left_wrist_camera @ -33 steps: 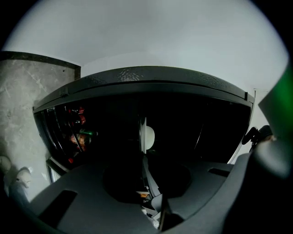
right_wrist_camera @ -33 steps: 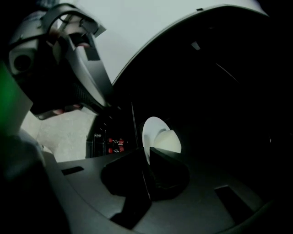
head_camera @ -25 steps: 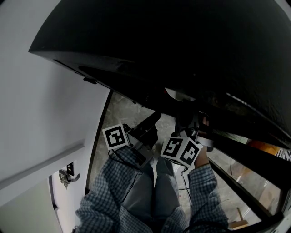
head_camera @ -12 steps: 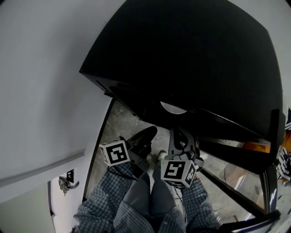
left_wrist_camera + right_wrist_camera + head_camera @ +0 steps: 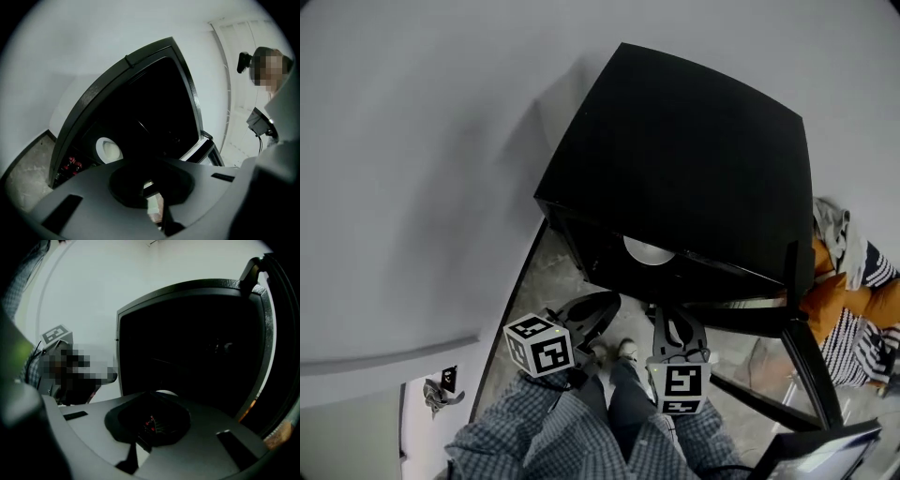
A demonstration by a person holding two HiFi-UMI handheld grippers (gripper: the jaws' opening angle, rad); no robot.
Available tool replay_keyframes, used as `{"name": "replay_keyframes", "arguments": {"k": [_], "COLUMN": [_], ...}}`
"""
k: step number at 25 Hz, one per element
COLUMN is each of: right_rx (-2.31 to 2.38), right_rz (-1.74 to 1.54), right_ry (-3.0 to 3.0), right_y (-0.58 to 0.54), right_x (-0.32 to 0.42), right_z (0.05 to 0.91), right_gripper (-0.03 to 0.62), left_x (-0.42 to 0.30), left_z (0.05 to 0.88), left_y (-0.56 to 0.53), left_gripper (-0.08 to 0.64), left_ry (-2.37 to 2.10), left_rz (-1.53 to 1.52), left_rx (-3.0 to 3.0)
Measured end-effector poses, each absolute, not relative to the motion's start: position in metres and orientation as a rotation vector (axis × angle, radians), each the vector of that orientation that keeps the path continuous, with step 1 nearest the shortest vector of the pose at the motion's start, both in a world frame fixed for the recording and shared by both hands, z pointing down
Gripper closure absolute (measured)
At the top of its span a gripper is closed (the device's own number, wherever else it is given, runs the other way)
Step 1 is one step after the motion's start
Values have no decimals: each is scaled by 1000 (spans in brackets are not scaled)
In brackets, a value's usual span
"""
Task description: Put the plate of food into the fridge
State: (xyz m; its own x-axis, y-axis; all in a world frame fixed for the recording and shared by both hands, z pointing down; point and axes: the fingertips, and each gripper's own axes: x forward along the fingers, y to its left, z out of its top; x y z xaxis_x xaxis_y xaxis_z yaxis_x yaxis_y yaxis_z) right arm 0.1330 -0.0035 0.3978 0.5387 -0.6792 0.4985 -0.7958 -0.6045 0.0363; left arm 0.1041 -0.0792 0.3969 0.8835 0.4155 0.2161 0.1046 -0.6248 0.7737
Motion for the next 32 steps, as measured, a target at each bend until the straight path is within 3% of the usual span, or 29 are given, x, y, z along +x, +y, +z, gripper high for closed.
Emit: {"name": "replay_keyframes", "arguments": {"k": [16,32], "right_rx": [2758,2709], "right_rz": [474,437], "right_ry": [-1407,-1575], "right_y": [10,5], "right_x": [141,126], "right_z": [293,276], "right_gripper": [586,586], "left_x": [89,91], "left_z": [301,279], "left_y": [-77,-68], "left_gripper": [554,554], "left_ry": [406,458], "left_rz": [342,298], "left_rx": [2430,2463]}}
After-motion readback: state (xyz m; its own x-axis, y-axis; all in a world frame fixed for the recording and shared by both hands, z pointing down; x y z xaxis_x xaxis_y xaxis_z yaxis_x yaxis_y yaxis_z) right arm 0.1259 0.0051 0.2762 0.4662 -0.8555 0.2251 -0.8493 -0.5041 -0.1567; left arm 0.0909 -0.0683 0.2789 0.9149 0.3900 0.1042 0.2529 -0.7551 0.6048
